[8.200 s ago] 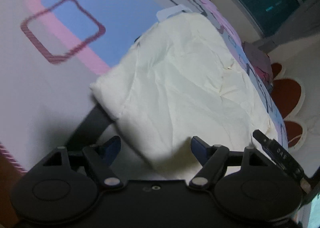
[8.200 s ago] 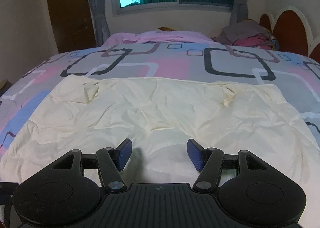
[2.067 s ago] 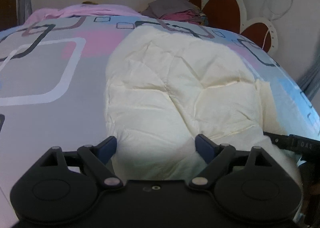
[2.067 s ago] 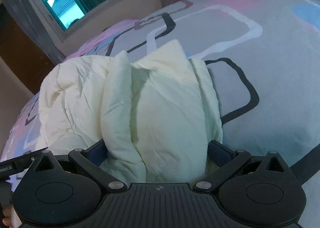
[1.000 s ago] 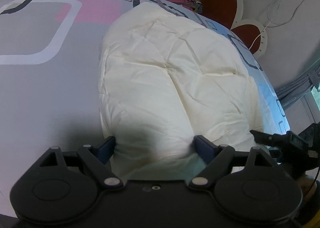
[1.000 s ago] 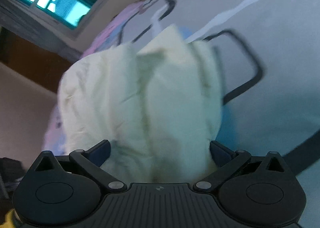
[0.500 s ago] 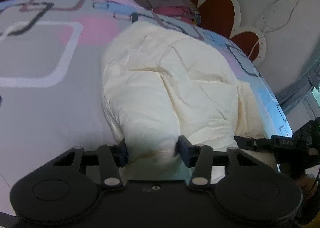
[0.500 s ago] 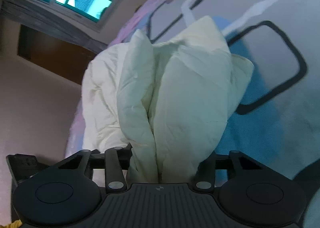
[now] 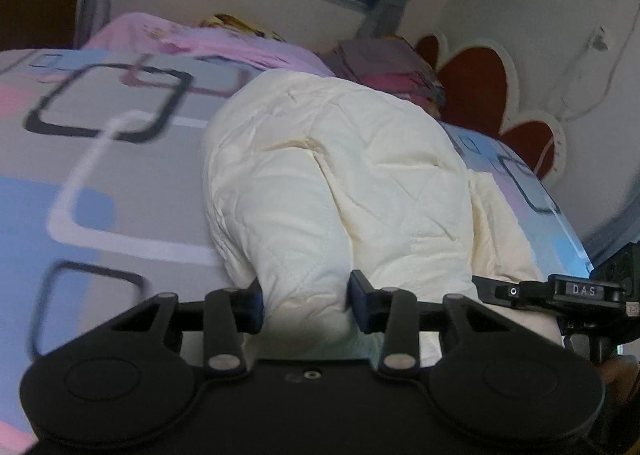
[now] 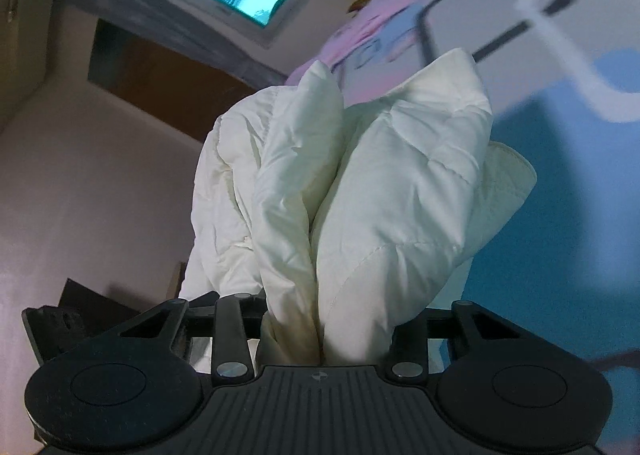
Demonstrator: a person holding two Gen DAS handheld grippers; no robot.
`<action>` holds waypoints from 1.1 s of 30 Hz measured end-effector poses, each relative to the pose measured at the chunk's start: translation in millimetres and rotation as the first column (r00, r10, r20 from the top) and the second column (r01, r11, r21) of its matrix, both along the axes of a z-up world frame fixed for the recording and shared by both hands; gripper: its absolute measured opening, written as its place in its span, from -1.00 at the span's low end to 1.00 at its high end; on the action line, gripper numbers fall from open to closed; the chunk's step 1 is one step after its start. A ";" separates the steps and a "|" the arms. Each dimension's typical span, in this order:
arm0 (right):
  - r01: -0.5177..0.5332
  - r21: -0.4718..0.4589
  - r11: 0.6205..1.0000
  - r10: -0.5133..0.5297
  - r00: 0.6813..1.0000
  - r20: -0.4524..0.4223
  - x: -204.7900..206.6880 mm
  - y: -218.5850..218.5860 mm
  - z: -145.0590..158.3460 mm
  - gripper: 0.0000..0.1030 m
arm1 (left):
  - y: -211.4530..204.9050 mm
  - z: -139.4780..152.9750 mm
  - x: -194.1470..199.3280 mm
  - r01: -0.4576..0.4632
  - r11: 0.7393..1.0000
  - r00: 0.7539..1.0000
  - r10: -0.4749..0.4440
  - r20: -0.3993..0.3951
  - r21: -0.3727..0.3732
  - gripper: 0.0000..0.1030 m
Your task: Fold large clothes
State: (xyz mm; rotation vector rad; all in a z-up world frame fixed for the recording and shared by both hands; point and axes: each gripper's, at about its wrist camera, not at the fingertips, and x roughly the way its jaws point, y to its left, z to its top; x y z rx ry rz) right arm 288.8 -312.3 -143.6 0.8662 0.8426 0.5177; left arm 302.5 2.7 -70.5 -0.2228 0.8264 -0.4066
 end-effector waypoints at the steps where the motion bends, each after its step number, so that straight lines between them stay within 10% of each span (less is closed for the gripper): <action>1: -0.001 0.003 1.000 0.001 1.000 0.003 7.5 17.4 0.3 -0.22 | 12.0 0.7 4.7 -0.007 1.000 1.000 0.007 0.008 0.000 -0.25; 15: 0.033 0.034 0.999 -0.034 0.999 0.018 90.4 233.8 -13.3 -0.22 | 196.8 2.3 87.5 -0.044 0.998 0.996 0.040 0.083 0.047 -0.25; 25: 0.031 -0.013 0.999 -0.031 0.999 -0.031 122.0 275.0 -45.6 -0.21 | 234.2 -40.9 99.7 -0.075 0.985 0.994 0.061 0.095 0.156 -0.14; 33: 0.096 -0.215 0.972 -0.108 0.993 -0.041 117.7 279.8 -52.7 0.28 | 228.1 -50.3 96.4 -0.058 0.974 0.992 0.032 0.122 0.221 0.23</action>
